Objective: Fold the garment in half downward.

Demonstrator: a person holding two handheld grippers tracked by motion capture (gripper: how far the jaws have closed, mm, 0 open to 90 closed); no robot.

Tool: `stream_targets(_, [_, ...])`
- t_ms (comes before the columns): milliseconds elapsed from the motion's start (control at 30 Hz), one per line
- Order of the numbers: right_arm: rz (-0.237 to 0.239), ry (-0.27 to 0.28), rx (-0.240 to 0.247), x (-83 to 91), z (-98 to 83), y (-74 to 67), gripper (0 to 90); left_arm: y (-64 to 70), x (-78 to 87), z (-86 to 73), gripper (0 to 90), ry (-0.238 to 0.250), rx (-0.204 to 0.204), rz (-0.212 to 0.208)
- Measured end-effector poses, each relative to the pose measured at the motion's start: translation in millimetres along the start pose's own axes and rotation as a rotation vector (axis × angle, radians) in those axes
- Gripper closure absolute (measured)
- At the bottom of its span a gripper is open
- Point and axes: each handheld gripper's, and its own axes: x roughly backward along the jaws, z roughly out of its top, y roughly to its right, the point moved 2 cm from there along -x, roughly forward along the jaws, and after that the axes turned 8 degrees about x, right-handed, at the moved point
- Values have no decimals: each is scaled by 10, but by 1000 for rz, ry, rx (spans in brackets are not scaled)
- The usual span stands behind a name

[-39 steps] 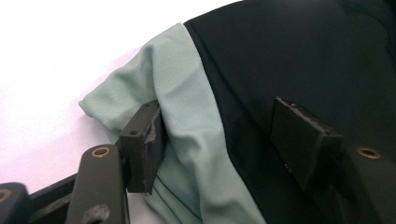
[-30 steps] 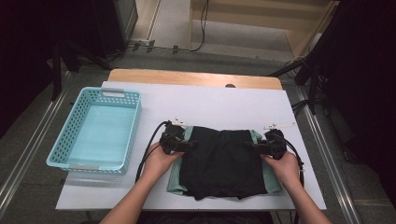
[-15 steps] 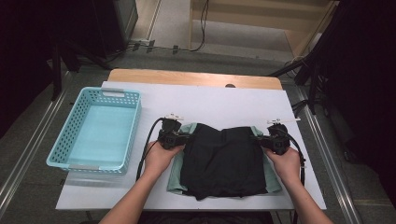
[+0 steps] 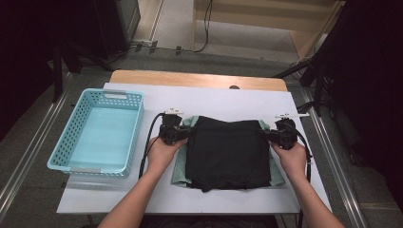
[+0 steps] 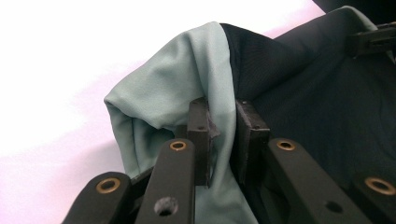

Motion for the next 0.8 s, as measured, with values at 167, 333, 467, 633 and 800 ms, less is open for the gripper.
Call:
stream_targets(167, [-3,16,0,-34,78,24,780,-34,-3,46,796,18,5,10])
stream_targets(333, [-5,33,-2,-86,174,51,779,-63,-7,122,795,34,-7,26])
stream_targets(467, [-15,47,-3,-133,207,71,776,-72,-22,142,794,41,-10,28])
stream_targets(633, [-10,22,-21,-243,181,113,765,-138,-135,117,783,13,12,40])
stream_targets(800, [-4,20,-25,-294,162,133,739,-163,-189,100,761,0,15,45])
